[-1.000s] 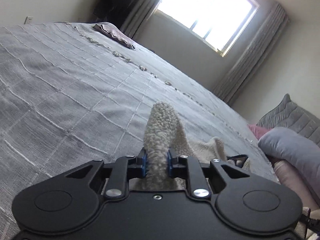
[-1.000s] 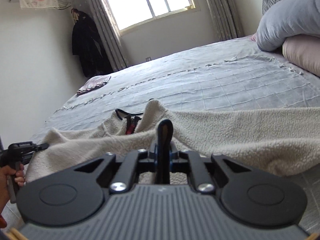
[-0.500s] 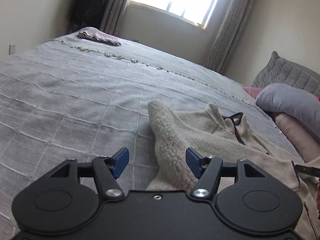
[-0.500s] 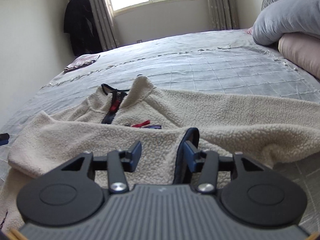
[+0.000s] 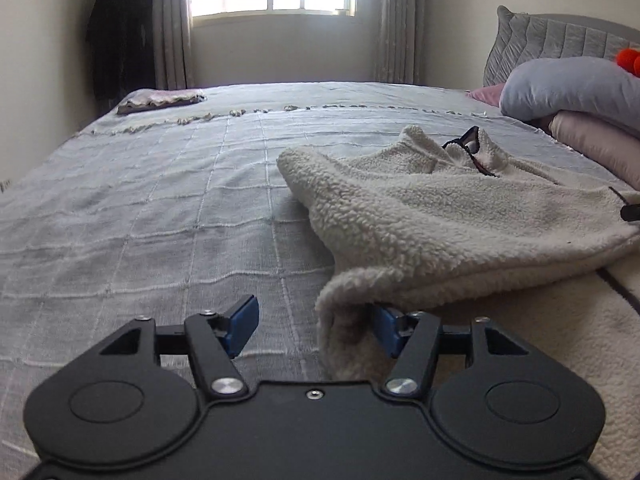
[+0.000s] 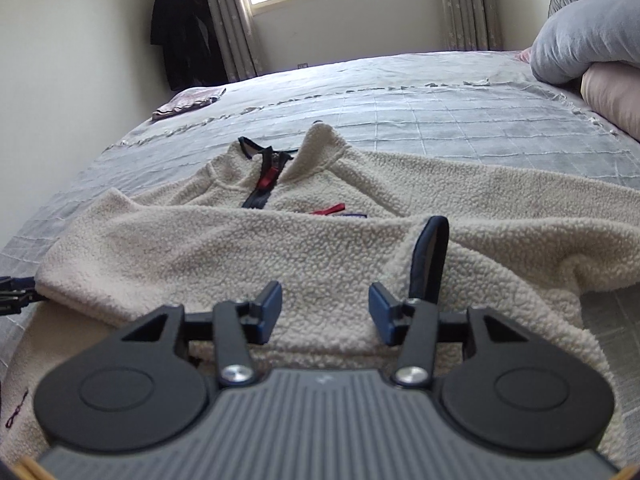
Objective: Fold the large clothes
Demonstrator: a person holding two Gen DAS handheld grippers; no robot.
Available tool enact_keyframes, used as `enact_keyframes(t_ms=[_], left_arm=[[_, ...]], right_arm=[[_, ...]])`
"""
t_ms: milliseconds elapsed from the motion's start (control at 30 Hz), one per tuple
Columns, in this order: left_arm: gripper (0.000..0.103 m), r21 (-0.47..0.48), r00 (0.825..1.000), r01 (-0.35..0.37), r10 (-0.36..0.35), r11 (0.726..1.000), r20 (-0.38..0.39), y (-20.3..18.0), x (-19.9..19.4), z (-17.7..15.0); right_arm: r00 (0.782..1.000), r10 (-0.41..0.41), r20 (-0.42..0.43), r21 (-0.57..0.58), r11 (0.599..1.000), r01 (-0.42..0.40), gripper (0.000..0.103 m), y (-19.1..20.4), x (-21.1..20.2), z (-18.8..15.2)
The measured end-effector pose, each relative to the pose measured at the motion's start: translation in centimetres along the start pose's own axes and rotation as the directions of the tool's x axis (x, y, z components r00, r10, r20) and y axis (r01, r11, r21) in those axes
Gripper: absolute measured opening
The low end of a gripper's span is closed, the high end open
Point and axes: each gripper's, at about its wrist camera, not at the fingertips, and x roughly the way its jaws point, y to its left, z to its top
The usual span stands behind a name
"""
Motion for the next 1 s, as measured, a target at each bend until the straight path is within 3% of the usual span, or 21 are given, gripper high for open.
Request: enact_keyframes(t_ms=[67, 100, 133, 233, 333, 400, 600, 767, 867, 900, 1000], left_arm=[[0.038, 0.044, 1.000, -0.003, 0.002, 0.999, 0.018, -0.7, 0.7, 0.4], [0.016, 0.055, 0.999, -0.016, 0.014, 0.998, 0.036, -1.2, 0.9, 0.4], [0.015, 0.070, 0.996, -0.072, 0.069, 0.995, 0.049, -1.9, 0.8, 0.4], [0.013, 0.077, 0.978, -0.203, 0.199, 0.976, 0.061, -3.5, 0.4, 0.0], [0.013, -0.016, 0.975, -0.221, 0.221, 0.975, -0.010, -2.8, 1.0, -1.6], [0.013, -0.007, 0.973, -0.229, 0.229, 0.973, 0.005, -3.2, 0.6, -2.0], [0.019, -0.011, 0.986, -0.157, 0.156, 0.988, -0.050, -2.5, -2.6, -0.4], [0.019, -0.127, 0.993, -0.083, 0.093, 0.988, 0.073, -2.0, -5.9, 1.2], [0.019, -0.159, 0.995, -0.033, 0.047, 0.987, 0.090, -3.1, -4.7, 2.0], [0.020, -0.172, 0.996, -0.021, 0.034, 0.985, 0.078, -3.5, -3.8, 2.0], [0.019, -0.241, 0.995, -0.069, 0.050, 0.968, -0.085, -3.8, 0.6, 0.6]], right_arm=[[1.000, -0.015, -0.010, 0.002, 1.000, 0.015, 0.047, 0.0, 0.6, -0.3], [1.000, -0.023, -0.017, 0.002, 1.000, 0.023, 0.047, -0.1, 0.9, -0.4], [0.999, -0.031, -0.023, 0.002, 1.000, 0.031, 0.047, -0.2, 1.1, -0.5], [0.997, -0.076, -0.031, -0.023, 0.997, 0.075, 0.045, -0.5, 1.6, -1.1], [0.994, -0.104, -0.038, -0.025, 0.994, 0.103, 0.043, -1.2, 1.7, -1.4], [0.994, -0.104, -0.044, -0.019, 0.994, 0.103, 0.043, -1.5, 1.5, -1.5], [0.996, -0.090, -0.029, -0.009, 0.996, 0.089, 0.046, -1.9, -0.5, -1.4], [0.998, -0.054, 0.012, 0.072, 0.996, 0.053, 0.046, -3.2, -2.0, -1.3], [0.998, -0.066, 0.009, 0.068, 0.996, 0.065, 0.042, -2.9, -1.5, -1.1], [0.997, -0.074, 0.001, 0.065, 0.995, 0.073, 0.041, -3.0, -1.1, -1.2], [0.993, -0.103, -0.051, 0.093, 0.990, 0.108, 0.037, -4.2, 0.1, -1.8]])
